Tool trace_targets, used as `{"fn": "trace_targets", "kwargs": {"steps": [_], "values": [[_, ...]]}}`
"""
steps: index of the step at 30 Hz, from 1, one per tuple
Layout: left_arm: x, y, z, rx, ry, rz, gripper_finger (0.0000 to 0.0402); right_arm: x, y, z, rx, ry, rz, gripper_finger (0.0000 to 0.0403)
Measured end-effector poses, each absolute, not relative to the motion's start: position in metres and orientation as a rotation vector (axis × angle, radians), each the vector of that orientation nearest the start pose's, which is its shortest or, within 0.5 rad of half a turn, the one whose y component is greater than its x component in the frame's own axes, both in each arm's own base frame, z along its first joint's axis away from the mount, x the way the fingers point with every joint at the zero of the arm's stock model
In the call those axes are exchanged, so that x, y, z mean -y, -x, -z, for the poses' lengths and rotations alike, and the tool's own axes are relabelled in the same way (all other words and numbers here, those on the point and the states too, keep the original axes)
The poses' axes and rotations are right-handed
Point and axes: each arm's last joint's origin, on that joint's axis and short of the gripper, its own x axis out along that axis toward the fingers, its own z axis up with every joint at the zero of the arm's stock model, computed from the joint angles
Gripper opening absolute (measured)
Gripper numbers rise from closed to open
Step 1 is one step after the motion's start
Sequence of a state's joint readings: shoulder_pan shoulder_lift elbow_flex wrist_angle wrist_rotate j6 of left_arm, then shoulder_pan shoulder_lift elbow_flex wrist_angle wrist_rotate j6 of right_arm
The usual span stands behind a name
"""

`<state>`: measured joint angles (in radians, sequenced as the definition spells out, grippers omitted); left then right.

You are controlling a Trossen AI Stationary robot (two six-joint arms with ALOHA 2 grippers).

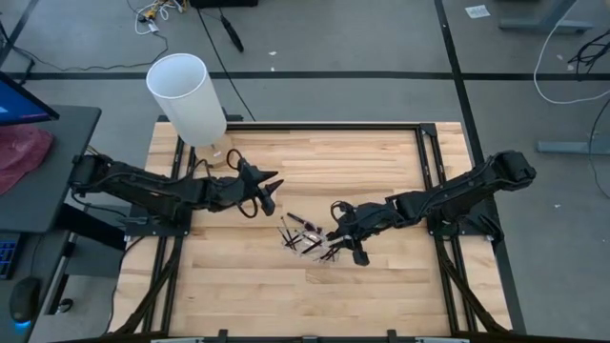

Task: Put items in baskets/containers
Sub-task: Put the black liner brush into the transparent organizer, then put the black powder brush into the transparent organizer

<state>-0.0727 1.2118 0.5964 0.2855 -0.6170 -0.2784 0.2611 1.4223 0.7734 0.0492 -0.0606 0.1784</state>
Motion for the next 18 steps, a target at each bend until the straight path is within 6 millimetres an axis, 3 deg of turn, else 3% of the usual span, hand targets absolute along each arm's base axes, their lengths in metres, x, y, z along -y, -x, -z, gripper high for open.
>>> {"fn": "trace_targets", "kwargs": {"steps": [9,15,18], "values": [[0.001,-0.249,-0.229,-0.231,0.174,-0.58,0.0144,-0.064,-0.258,-0.257,-0.454,-0.045,-0.271,0.0197],[0.002,-0.249,-0.229,-0.237,0.177,-0.555,0.0144,-0.047,-0.234,-0.279,-0.416,0.001,-0.189,0.0218],[0.003,-0.25,-0.228,-0.256,0.163,-0.492,0.0144,-0.04,-0.226,-0.272,-0.439,0.018,-0.11,0.0219]]}}
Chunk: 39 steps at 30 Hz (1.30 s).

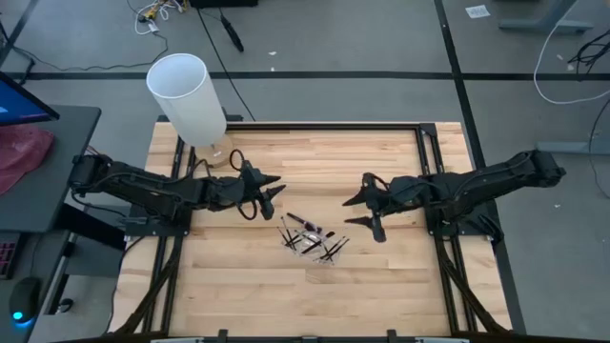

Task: Put items in baskets/containers
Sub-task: Put the black powder brush into the transparent organizer

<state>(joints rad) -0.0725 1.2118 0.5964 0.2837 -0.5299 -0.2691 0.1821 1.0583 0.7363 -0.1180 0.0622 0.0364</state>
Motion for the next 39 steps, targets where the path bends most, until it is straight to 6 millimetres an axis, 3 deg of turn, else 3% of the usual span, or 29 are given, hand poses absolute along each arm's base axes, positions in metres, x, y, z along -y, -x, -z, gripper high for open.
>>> {"fn": "trace_targets", "kwargs": {"steps": [6,14,18,23,34,39], "values": [[0.007,-0.249,-0.221,-0.381,0.06,-0.301,0.0144,-0.027,-0.21,-0.231,-0.481,-0.043,-0.024,0.0219],[-0.019,-0.236,-0.198,-0.651,0.064,-0.341,0.0144,-0.023,-0.198,-0.198,-0.347,-0.169,0.003,0.0203],[-0.029,-0.237,-0.187,-0.728,0.033,-0.232,0.0144,-0.022,-0.196,-0.193,-0.298,-0.194,0.0,0.02],[-0.029,-0.239,-0.152,-0.815,-0.02,-0.106,0.0147,-0.022,-0.196,-0.193,-0.279,-0.197,-0.006,0.02],[-0.021,-0.272,-0.111,-0.666,-0.057,0.021,0.0213,-0.023,-0.197,-0.196,-0.248,-0.2,-0.009,0.0199],[-0.021,-0.278,-0.098,-0.649,-0.062,0.049,0.0212,-0.022,-0.197,-0.197,-0.24,-0.199,0.006,0.0199]]}}
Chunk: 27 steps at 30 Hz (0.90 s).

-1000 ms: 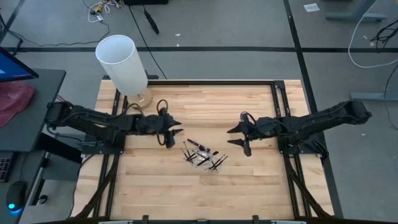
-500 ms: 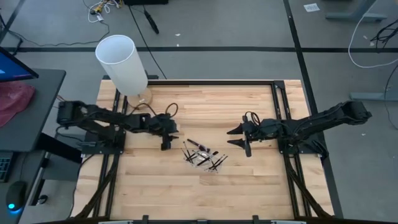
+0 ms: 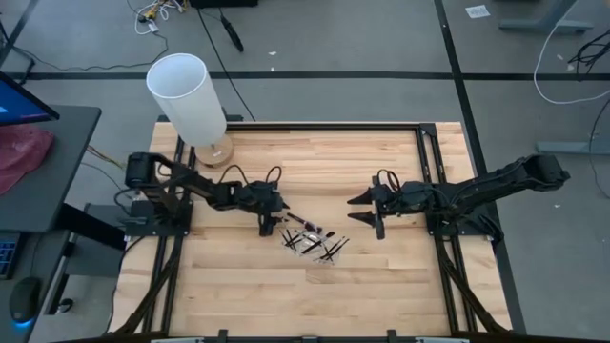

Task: Put items in baskets/containers
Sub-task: Put the black powder brush into the transparent organizer

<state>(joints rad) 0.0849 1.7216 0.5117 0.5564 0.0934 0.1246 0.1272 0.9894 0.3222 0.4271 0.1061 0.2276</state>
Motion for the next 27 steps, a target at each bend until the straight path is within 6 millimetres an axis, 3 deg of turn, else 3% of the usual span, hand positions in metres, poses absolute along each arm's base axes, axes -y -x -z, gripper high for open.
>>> {"fn": "trace_targets", "kwargs": {"steps": [10,22,27], "values": [[-0.021,-0.288,-0.082,-0.554,-0.061,0.088,0.0184,-0.021,-0.197,-0.197,-0.227,-0.195,0.043,0.0199],[-0.021,-0.295,-0.066,-0.476,-0.026,0.103,0.0217,-0.021,-0.198,-0.2,-0.196,-0.2,0.04,0.02],[-0.021,-0.309,-0.063,-0.454,-0.022,0.142,0.0217,-0.021,-0.198,-0.202,-0.175,-0.203,0.038,0.02]]}}
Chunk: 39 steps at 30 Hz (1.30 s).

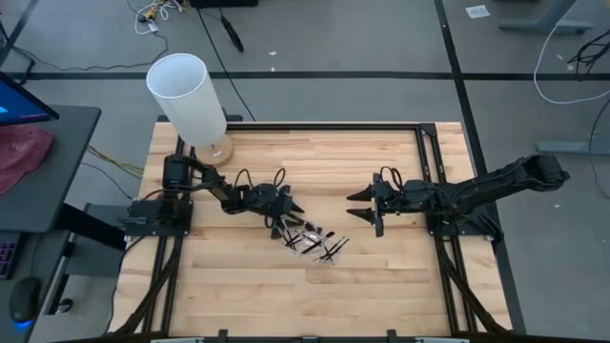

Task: Put items in baskets/containers
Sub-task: Put the black powder brush into the transparent organizer

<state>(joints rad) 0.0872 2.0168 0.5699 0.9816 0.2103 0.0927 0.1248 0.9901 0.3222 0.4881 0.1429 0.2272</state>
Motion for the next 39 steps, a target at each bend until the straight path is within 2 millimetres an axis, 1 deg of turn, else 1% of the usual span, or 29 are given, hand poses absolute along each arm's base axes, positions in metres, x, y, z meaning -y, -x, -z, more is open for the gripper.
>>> {"fn": "trace_targets", "kwargs": {"steps": [4,7,14,19,25,29,32,35,39], "values": [[-0.021,-0.318,-0.061,-0.443,-0.028,0.166,0.0217,-0.021,-0.198,-0.202,-0.176,-0.207,0.039,0.02],[-0.021,-0.321,-0.059,-0.441,-0.04,0.184,0.0215,-0.021,-0.198,-0.202,-0.176,-0.22,0.04,0.02],[-0.021,-0.32,-0.058,-0.446,-0.043,0.204,0.0181,-0.021,-0.198,-0.202,-0.176,-0.221,0.04,0.02],[-0.02,-0.32,-0.057,-0.463,-0.053,0.227,0.0133,-0.021,-0.198,-0.202,-0.176,-0.225,0.04,0.02],[-0.029,-0.317,-0.053,-0.518,-0.026,0.215,0.005,-0.021,-0.198,-0.202,-0.176,-0.229,0.04,0.02],[-0.036,-0.315,-0.052,-0.529,0.03,0.212,0.0049,-0.021,-0.198,-0.202,-0.176,-0.229,0.041,0.02],[-0.039,-0.315,-0.055,-0.524,0.063,0.194,0.0049,-0.021,-0.198,-0.202,-0.176,-0.232,0.041,0.02],[-0.039,-0.313,-0.063,-0.532,0.062,0.166,0.0049,-0.021,-0.198,-0.202,-0.176,-0.246,0.042,0.02],[-0.042,-0.308,-0.082,-0.541,0.008,0.076,0.0049,-0.021,-0.198,-0.202,-0.178,-0.255,0.043,0.02]]}}
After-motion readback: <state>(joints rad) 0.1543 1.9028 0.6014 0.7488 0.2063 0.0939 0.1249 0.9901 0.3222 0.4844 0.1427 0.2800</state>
